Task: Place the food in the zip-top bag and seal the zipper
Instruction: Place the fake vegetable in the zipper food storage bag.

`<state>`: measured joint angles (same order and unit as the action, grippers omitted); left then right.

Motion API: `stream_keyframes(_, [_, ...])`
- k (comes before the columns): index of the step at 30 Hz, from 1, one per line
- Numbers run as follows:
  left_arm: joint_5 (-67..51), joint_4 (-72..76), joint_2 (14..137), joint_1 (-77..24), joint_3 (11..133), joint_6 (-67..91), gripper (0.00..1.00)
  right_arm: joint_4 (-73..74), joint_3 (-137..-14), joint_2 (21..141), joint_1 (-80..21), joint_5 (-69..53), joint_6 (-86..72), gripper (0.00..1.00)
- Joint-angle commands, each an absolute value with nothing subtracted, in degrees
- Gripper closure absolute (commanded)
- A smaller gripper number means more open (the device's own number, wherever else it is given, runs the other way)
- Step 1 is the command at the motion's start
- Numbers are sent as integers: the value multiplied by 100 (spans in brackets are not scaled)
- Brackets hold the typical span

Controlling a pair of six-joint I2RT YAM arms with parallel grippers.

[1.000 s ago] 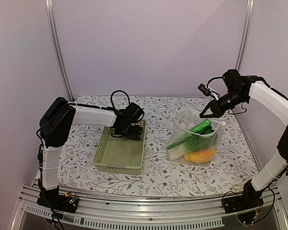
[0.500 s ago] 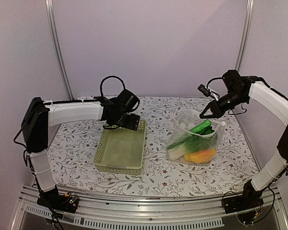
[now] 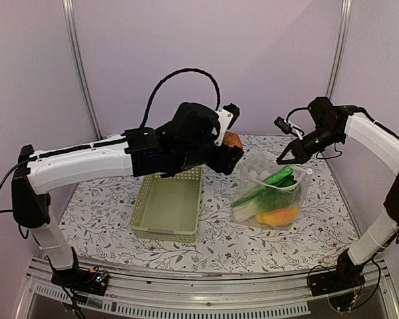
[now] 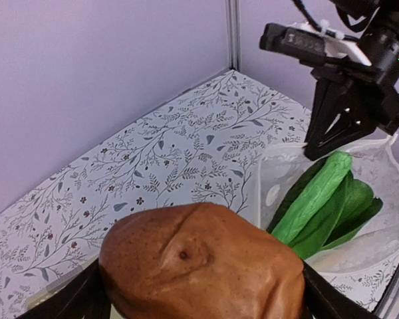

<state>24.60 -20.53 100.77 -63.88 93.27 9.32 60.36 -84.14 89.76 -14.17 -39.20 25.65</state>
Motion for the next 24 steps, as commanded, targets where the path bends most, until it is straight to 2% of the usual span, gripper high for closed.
stream_keyframes(1, [2336, -1367, 10306, -6805, 9845, 24, 31, 6036, -8353, 8852, -1394, -3928, 2550, 100])
stream_keyframes(5, [2057, -1088, 10651, -6981, 10107, -358, 29, 6023, -8323, 8827, -1394, -3934, 2547, 100])
stream_keyframes(11, [1482, -1333, 11333, -7061, 10858, -195, 29, 6016, -8275, 8772, -1393, -3937, 2548, 100])
stream_keyframes(16, [1504, -1752, 11955, -7106, 11614, -29, 25, 6015, -8256, 8780, -1396, -3957, 2563, 100])
stream_keyframes(20, [1704, -2164, 12333, -7104, 12150, -17, 15, 6011, -8253, 8772, -1392, -3956, 2571, 100])
stream_keyframes(22, [1811, -2203, 12346, -7111, 12195, -16, 3, 6013, -8246, 8771, -1389, -3955, 2577, 100])
stream_keyframes(24, [1885, -2155, 12275, -7106, 12140, -17, 0, 5997, -8236, 8776, -1390, -3963, 2575, 100])
